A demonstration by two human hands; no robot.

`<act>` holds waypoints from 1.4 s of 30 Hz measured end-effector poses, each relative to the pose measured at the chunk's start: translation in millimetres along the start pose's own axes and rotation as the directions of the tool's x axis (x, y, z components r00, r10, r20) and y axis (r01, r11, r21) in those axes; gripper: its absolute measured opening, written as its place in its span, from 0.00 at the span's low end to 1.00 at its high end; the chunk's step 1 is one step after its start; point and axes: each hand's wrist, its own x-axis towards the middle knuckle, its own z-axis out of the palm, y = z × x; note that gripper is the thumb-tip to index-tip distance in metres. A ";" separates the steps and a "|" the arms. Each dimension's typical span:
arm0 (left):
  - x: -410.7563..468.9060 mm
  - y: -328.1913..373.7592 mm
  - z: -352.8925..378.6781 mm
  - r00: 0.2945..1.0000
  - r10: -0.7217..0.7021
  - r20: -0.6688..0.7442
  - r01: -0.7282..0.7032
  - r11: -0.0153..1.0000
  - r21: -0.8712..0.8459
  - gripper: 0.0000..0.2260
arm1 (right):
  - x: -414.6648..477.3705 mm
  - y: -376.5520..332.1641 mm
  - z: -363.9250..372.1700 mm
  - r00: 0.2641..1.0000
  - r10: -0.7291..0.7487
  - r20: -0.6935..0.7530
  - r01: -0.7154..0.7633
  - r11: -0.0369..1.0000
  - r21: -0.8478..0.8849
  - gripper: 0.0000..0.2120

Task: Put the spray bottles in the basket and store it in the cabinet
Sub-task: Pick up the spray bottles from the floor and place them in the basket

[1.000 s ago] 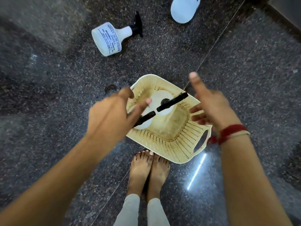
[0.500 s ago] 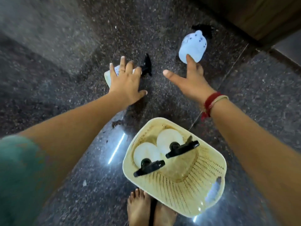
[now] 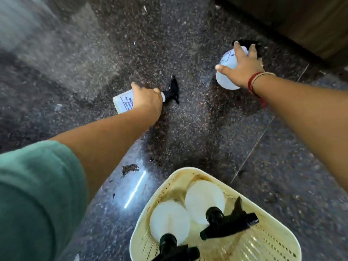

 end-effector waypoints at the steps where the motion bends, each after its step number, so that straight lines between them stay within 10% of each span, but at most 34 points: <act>1: 0.1 0.2 0.3 1.000 0.008 -0.010 -0.008 1.000 0.005 0.17 | 2.5 -0.4 0.3 1.000 -0.011 -0.015 0.011 1.000 0.016 0.39; 9: -0.3 4.7 10.7 0.992 0.053 -0.116 -0.043 0.995 0.088 0.12 | 8.8 -3.9 -7.7 0.978 0.194 -0.081 -0.168 0.954 0.248 0.25; 12: -3.5 6.4 14.3 0.984 0.082 -0.155 -0.062 0.990 0.130 0.12 | 2.4 -2.2 -6.0 0.954 0.297 0.034 -0.279 0.844 0.459 0.31; 17: -4.6 8.6 19.0 0.976 0.088 -0.200 -0.055 0.985 0.164 0.12 | -4.4 -5.0 10.3 0.890 0.343 0.300 -0.456 0.654 0.604 0.10; 26: -17.2 -0.5 27.1 0.966 -0.047 -0.254 0.008 0.988 -0.151 0.12 | -28.1 -11.3 30.8 0.985 0.148 -0.090 -0.116 0.949 0.294 0.22; 33: -59.2 -4.1 -4.3 0.812 -0.377 -0.445 -0.063 0.702 -0.710 0.16 | -78.4 -1.0 44.3 0.951 0.084 -0.298 0.051 0.907 0.417 0.19; 42: -188.0 8.0 -90.8 0.811 -0.315 -0.493 -0.403 0.311 -0.861 0.17 | -187.8 1.4 -34.1 0.936 0.116 -0.332 0.130 0.763 0.633 0.27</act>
